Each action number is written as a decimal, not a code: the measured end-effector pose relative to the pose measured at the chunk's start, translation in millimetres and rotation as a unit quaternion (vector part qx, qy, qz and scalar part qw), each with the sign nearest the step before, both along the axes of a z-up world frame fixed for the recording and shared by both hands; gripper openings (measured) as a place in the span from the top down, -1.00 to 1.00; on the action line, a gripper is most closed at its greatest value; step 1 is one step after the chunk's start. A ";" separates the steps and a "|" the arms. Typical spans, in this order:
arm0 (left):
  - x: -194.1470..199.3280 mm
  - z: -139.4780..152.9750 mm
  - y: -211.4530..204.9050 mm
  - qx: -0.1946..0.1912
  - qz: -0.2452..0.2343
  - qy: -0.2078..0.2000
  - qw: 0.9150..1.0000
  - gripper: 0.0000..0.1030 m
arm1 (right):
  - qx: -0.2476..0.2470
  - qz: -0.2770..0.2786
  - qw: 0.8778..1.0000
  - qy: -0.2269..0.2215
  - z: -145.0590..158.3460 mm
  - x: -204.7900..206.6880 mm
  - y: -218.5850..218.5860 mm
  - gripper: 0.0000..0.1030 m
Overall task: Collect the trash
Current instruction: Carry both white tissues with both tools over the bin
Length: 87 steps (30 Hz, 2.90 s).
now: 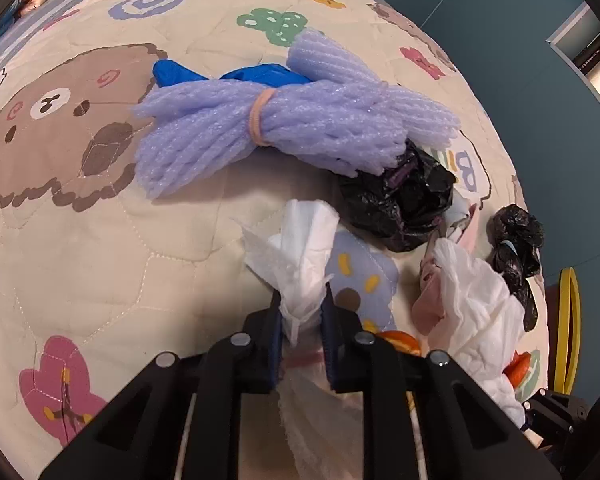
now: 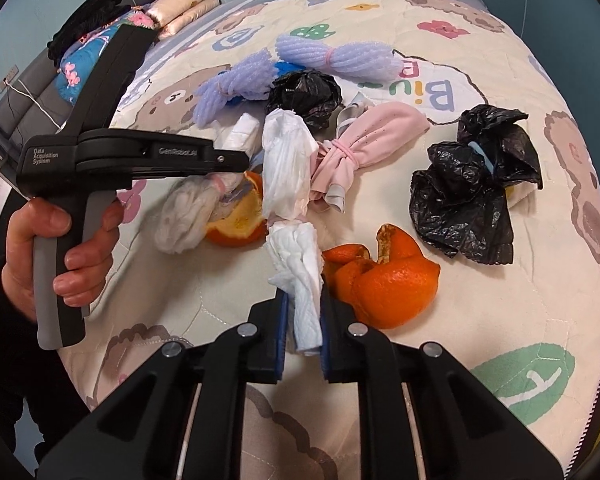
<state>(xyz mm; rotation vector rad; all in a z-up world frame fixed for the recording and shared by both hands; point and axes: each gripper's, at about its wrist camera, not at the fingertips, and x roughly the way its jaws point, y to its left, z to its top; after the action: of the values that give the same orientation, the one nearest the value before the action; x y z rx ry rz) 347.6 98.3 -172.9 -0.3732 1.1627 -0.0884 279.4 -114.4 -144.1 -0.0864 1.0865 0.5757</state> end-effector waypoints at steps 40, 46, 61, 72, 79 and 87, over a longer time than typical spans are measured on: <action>-70.6 159.5 -139.7 -0.019 -0.120 -0.163 0.979 0.72 | 0.050 -0.170 0.978 -0.114 127.4 -73.7 -203.8 0.78; -65.4 168.7 -200.9 -0.033 -0.168 -0.169 0.971 0.72 | 0.047 -0.217 0.968 -0.117 128.3 -77.8 -256.1 0.78; -36.9 163.5 -325.1 -0.064 -0.244 -0.163 0.954 0.72 | 0.035 -0.304 0.945 -0.113 118.6 -83.4 -351.4 0.78; -27.2 135.5 -389.2 -0.059 -0.269 -0.138 0.951 0.72 | 0.035 -0.333 0.937 -0.098 97.7 -85.9 -388.2 0.78; -22.9 118.5 -412.8 -0.059 -0.272 -0.124 0.952 0.71 | 0.040 -0.350 0.932 -0.087 82.3 -85.3 -406.9 0.78; -22.7 109.0 -433.1 -0.059 -0.284 -0.120 0.950 0.67 | 0.044 -0.360 0.928 -0.087 75.7 -80.4 -410.5 0.76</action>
<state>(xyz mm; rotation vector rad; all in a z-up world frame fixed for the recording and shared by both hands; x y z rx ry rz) 324.9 -334.7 -63.9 -0.1156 0.9952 -0.6915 199.0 -524.9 -68.4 0.3272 0.8363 -0.0498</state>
